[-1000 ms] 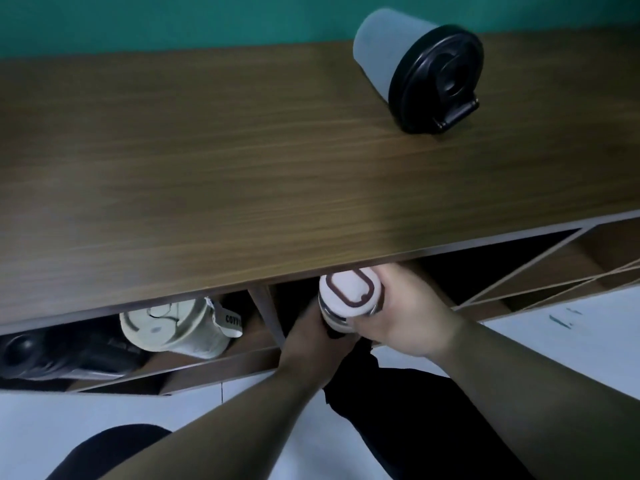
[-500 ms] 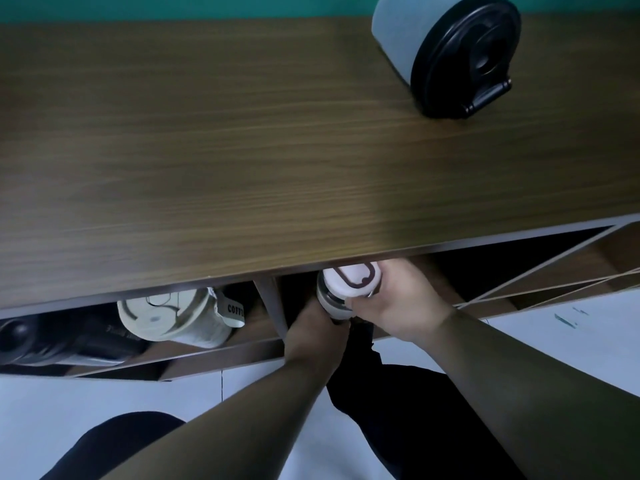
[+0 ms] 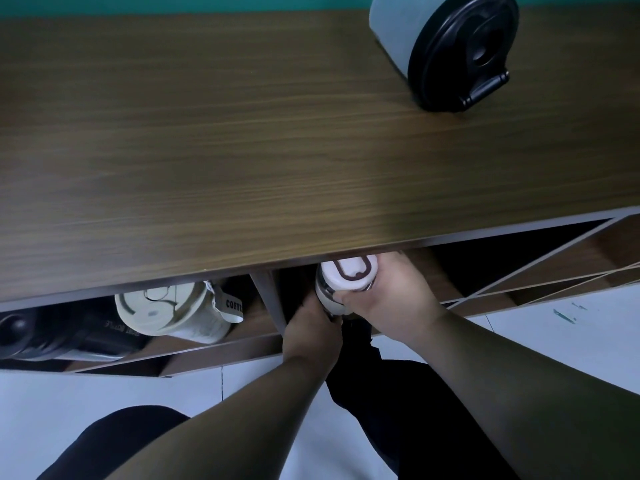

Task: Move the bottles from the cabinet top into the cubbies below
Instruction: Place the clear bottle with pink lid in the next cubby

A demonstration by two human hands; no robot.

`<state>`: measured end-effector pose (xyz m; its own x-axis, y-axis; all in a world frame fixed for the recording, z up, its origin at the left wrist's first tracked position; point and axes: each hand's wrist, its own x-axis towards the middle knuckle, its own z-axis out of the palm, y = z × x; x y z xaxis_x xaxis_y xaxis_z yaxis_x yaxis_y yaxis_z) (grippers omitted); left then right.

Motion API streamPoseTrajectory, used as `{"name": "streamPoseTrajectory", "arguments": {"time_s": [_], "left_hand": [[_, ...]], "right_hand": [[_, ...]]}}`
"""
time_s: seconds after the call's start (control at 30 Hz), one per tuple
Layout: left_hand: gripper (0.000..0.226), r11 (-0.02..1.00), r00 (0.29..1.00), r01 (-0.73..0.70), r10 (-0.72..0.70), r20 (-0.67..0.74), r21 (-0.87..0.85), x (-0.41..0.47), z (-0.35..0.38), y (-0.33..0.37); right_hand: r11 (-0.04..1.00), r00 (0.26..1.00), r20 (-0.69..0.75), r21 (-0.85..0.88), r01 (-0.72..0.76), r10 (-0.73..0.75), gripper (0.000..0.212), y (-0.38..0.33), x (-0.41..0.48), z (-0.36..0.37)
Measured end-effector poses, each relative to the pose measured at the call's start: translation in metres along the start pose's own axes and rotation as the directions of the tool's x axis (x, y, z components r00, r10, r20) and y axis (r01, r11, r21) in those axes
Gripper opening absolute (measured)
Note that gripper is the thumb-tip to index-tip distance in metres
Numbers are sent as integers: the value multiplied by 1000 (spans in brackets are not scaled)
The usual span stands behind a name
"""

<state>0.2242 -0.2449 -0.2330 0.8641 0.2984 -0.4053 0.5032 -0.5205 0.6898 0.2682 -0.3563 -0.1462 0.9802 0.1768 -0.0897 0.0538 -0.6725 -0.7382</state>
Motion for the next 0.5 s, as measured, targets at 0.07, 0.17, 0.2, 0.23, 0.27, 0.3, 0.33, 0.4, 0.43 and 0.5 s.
{"name": "streamPoseTrajectory", "arguments": {"time_s": [0.07, 0.17, 0.2, 0.23, 0.27, 0.3, 0.33, 0.4, 0.43, 0.5], "left_hand": [[28, 1000, 1000, -10, 10, 5, 11, 1, -1, 0], [28, 1000, 1000, -23, 23, 17, 14, 1, -2, 0], [28, 1000, 1000, -23, 22, 21, 13, 1, -2, 0], [28, 1000, 999, -24, 23, 22, 15, 1, -2, 0], [29, 999, 999, -26, 25, 22, 19, 2, -2, -1], [30, 999, 999, -28, 27, 22, 22, 2, -2, -2], [30, 999, 999, -28, 27, 25, 21, 2, -1, -2], [31, 999, 999, -30, 29, 31, 14, 3, -1, -3], [31, 999, 999, -31, 31, 35, 12, 4, -1, -4], [33, 999, 999, -40, 39, 37, 18, 5, 0, -5]], "right_hand": [[999, 999, -38, -43, -33, 32, 63, 0, -2, 4], [998, 997, -61, -34, -50, 48, 70, 0, -5, 6], [998, 997, -64, -25, -51, 49, 70, 0, -5, 6], [999, 997, -64, -20, -48, 47, 71, 0, -6, 6], [999, 997, -61, -16, -47, 46, 71, 0, -6, 6], [999, 997, -58, -11, -48, 47, 70, 0, -6, 6], [999, 997, -59, -7, -48, 48, 70, 0, -6, 6], [999, 997, -65, -1, -42, 41, 71, 2, -6, 6], [999, 997, -63, 2, -38, 38, 71, 3, -6, 6], [999, 998, -56, 2, -38, 38, 70, 5, -6, 6]]}}
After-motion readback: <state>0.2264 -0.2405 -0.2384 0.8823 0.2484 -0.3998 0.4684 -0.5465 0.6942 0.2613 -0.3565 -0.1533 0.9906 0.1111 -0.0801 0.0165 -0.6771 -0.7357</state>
